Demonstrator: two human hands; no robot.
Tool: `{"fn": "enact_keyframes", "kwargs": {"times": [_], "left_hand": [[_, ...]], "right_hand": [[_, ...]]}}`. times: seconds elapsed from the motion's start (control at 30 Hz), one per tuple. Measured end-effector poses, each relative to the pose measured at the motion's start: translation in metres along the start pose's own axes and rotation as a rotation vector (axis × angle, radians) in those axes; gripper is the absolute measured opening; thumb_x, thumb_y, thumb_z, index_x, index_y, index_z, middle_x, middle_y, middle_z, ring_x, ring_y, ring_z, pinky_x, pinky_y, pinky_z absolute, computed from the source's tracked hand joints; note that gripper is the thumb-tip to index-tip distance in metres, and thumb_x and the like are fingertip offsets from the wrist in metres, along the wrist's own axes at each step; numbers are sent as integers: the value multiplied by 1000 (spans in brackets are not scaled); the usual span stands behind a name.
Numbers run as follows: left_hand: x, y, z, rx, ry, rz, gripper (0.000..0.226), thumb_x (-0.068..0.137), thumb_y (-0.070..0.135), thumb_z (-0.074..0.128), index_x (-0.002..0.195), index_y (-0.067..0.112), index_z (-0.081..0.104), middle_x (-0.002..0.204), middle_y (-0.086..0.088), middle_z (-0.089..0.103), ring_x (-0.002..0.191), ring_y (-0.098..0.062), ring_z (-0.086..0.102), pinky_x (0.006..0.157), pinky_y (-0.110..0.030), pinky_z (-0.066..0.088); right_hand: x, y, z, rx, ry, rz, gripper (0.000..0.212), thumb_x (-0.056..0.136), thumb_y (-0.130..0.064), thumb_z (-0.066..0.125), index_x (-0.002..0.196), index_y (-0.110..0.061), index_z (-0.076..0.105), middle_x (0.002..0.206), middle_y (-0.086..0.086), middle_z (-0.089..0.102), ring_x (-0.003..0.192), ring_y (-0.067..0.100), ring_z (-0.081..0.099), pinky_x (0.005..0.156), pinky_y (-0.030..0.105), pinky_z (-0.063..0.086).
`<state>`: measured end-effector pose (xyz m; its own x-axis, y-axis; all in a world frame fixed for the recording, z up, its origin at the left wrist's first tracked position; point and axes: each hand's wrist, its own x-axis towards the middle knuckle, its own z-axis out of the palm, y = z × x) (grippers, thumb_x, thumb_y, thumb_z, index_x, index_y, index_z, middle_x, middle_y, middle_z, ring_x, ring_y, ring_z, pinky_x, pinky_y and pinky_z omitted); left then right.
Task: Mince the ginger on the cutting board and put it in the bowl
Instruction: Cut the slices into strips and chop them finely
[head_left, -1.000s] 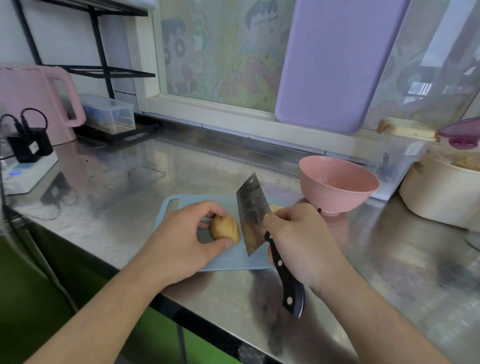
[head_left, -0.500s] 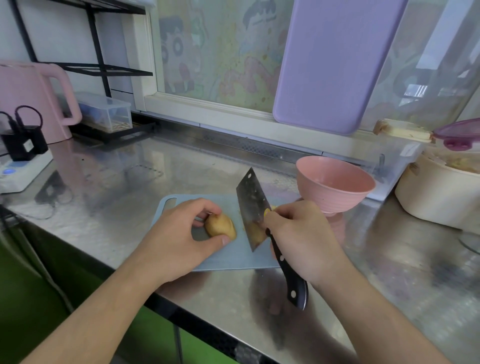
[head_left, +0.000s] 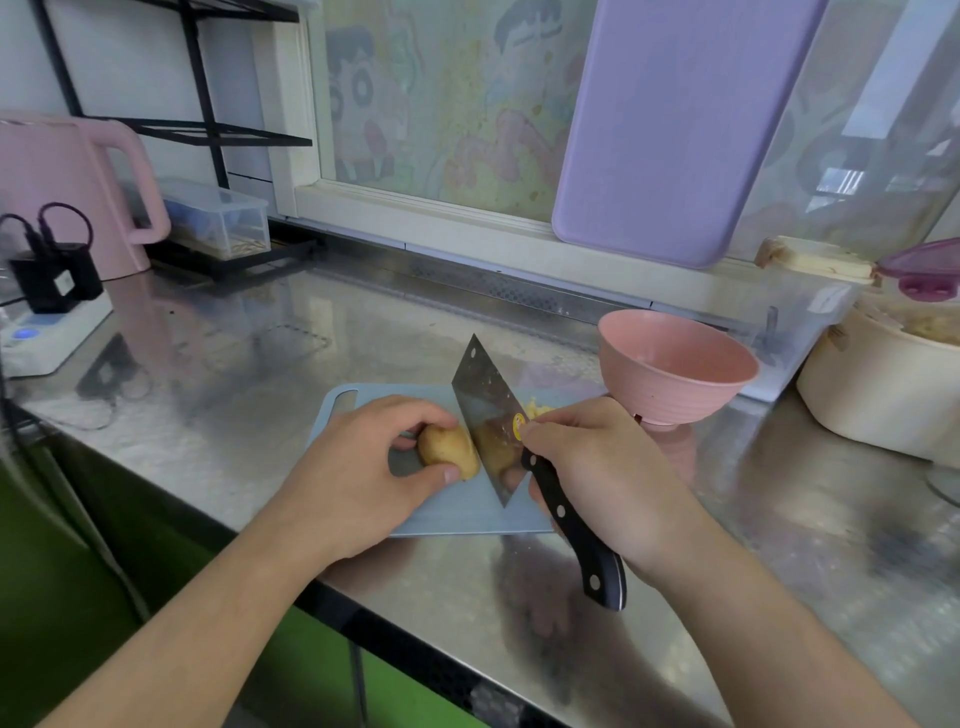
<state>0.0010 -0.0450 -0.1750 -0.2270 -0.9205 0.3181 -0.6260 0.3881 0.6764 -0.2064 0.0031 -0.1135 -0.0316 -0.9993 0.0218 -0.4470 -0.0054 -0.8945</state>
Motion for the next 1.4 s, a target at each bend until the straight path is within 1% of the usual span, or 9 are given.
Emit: {"fn": "enact_keyframes", "kwargs": {"times": [0.2, 0.4, 0.53, 0.7, 0.83, 0.97, 1.17, 1.23, 1.4], "left_hand": [[0, -2, 1, 8, 8, 9, 38, 82, 43, 84, 114, 52, 66, 116, 32, 64, 107, 10, 61, 98, -27, 55], [0, -1, 2, -12, 24, 5, 37, 81, 42, 85, 113, 51, 68, 113, 32, 66, 105, 12, 61, 95, -21, 53], [0, -2, 2, -3, 23, 1, 37, 81, 43, 85, 113, 51, 68, 114, 33, 66, 104, 13, 61, 93, -18, 51], [-1, -2, 2, 4, 24, 3, 36, 82, 43, 85, 112, 50, 68, 114, 32, 66, 104, 13, 61, 92, -18, 51], [0, -3, 3, -6, 33, 27, 31, 85, 42, 81, 113, 49, 69, 114, 31, 66, 105, 10, 63, 95, -23, 54], [2, -5, 4, -6, 43, 77, 26, 88, 38, 78, 112, 43, 71, 113, 29, 68, 104, 4, 65, 96, -28, 56], [3, -5, 6, 30, 58, 115, 26, 87, 39, 78, 112, 41, 72, 111, 29, 68, 104, 4, 64, 95, -24, 55], [3, -5, 6, 46, 61, 105, 26, 87, 40, 79, 112, 42, 72, 109, 30, 68, 102, 5, 64, 94, -25, 56], [1, -3, 6, 65, 80, 82, 28, 86, 41, 80, 113, 43, 72, 108, 31, 68, 100, 6, 64, 92, -26, 56]], "right_hand": [[-6, -3, -2, 36, -105, -1, 35, 101, -15, 52, 73, 6, 57, 58, 14, 60, 48, 26, 49, 56, 43, 41], [-8, -8, -4, 108, -34, -30, 44, 101, -16, 54, 58, -12, 57, 52, 11, 58, 41, 22, 44, 48, 27, 35], [-12, -12, -6, 147, -33, -20, 45, 100, -12, 55, 55, -10, 53, 51, 13, 54, 39, 22, 41, 42, 23, 33], [-12, -12, -5, 112, -37, -32, 46, 100, -13, 54, 54, -9, 55, 49, 11, 55, 39, 21, 43, 46, 24, 34], [-13, -13, -6, 123, -42, -17, 45, 101, -14, 55, 57, -6, 59, 50, 11, 56, 39, 22, 42, 44, 23, 35], [-12, -12, -4, 84, -34, -20, 42, 101, -14, 54, 65, 7, 59, 49, 10, 55, 37, 19, 44, 46, 25, 33], [-14, -15, -3, 64, -20, 7, 40, 101, -12, 55, 69, 13, 55, 50, 11, 53, 35, 15, 43, 44, 24, 33], [-15, -15, -3, 53, -21, 21, 39, 101, -13, 55, 71, 13, 56, 51, 12, 55, 35, 18, 43, 45, 26, 35], [-17, -15, -6, 23, -38, 65, 37, 101, -16, 56, 74, 9, 61, 52, 12, 59, 37, 22, 42, 51, 43, 41]]}}
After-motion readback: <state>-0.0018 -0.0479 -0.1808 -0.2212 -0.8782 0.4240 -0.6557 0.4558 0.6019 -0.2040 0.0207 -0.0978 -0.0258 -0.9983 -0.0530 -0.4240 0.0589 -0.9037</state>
